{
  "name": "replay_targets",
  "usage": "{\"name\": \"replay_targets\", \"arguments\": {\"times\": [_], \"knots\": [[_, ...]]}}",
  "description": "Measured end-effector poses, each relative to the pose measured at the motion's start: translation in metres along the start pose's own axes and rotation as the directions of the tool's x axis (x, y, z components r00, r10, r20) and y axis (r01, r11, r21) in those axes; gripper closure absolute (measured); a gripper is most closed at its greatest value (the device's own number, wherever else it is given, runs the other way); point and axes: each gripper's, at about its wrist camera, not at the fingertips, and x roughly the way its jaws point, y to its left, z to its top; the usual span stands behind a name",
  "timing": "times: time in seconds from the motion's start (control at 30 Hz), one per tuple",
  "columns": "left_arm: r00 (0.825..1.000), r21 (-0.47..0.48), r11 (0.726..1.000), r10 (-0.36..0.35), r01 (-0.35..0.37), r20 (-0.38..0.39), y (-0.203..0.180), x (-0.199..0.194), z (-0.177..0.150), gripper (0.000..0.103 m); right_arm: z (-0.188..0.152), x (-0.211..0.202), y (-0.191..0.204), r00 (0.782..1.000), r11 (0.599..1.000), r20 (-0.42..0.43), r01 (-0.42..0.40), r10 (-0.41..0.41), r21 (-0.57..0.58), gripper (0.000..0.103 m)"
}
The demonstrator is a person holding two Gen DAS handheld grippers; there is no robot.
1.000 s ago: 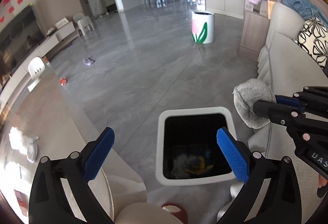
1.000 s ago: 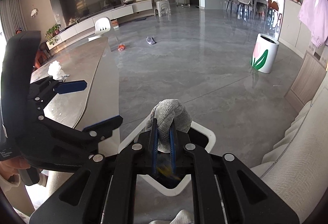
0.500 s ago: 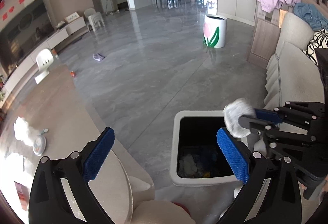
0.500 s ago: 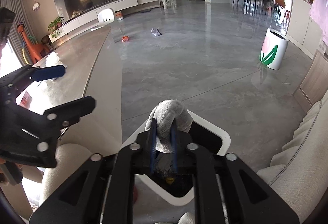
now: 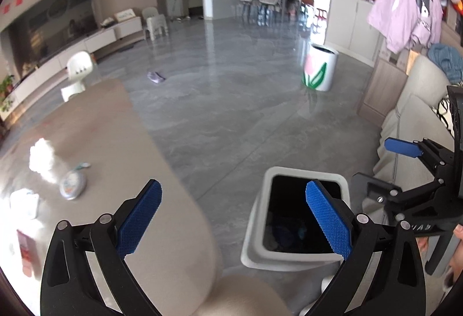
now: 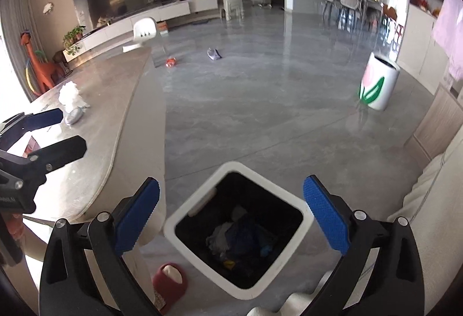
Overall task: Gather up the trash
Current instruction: 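Return both tools to the table toward the pink carton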
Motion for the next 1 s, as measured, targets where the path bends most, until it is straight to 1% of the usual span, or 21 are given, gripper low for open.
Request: {"name": "replay_targets", "arguments": {"times": [0.1, 0.27, 0.4, 0.5, 0.6, 0.67, 0.7, 0.77, 0.87, 1.0], "knots": [[0.999, -0.027, 0.999, 0.037, -0.036, 0.008, 0.020, -0.012, -0.006, 0.005, 0.007, -0.006, 0.016, 1.000, 0.999, 0.030, -0.007, 0.008, -0.033, 0.004], [0.993, -0.103, 0.988, 0.114, -0.113, 0.005, 0.062, -0.032, -0.022, 0.005, 0.022, -0.009, 0.053, 0.995, 0.993, 0.067, -0.064, 0.071, -0.104, 0.004], [0.986, -0.162, 0.973, 0.166, -0.164, 0.004, 0.094, -0.047, -0.032, 0.005, 0.033, -0.015, 0.089, 0.984, 0.978, 0.114, -0.113, 0.134, -0.173, 0.004], [0.978, -0.188, 0.962, 0.206, -0.200, 0.013, 0.112, -0.061, -0.039, 0.005, 0.040, -0.016, 0.114, 0.977, 0.967, 0.141, -0.129, 0.162, -0.218, 0.004], [0.970, -0.223, 0.947, 0.242, -0.232, 0.020, 0.130, -0.072, -0.048, 0.005, 0.046, -0.012, 0.144, 0.974, 0.954, 0.150, -0.123, 0.169, -0.275, 0.004], [0.964, -0.250, 0.935, 0.265, -0.253, 0.017, 0.145, -0.079, -0.056, 0.005, 0.049, -0.010, 0.165, 0.974, 0.940, 0.164, -0.095, 0.156, -0.328, 0.004], [0.960, -0.261, 0.928, 0.279, -0.266, 0.013, 0.152, -0.081, -0.060, 0.005, 0.049, -0.009, 0.174, 0.973, 0.931, 0.166, -0.096, 0.163, -0.351, 0.004], [0.952, -0.282, 0.914, 0.306, -0.293, 0.004, 0.165, -0.086, -0.067, 0.005, 0.051, -0.007, 0.194, 0.967, 0.912, 0.152, -0.130, 0.202, -0.389, 0.004], [0.941, -0.318, 0.891, 0.337, -0.324, -0.013, 0.190, -0.094, -0.077, 0.005, 0.054, -0.002, 0.215, 0.957, 0.896, 0.140, -0.178, 0.253, -0.407, 0.004], [0.932, -0.352, 0.868, 0.362, -0.349, -0.030, 0.214, -0.100, -0.087, 0.005, 0.063, 0.009, 0.245, 0.942, 0.881, 0.129, -0.233, 0.310, -0.412, 0.004]]}}
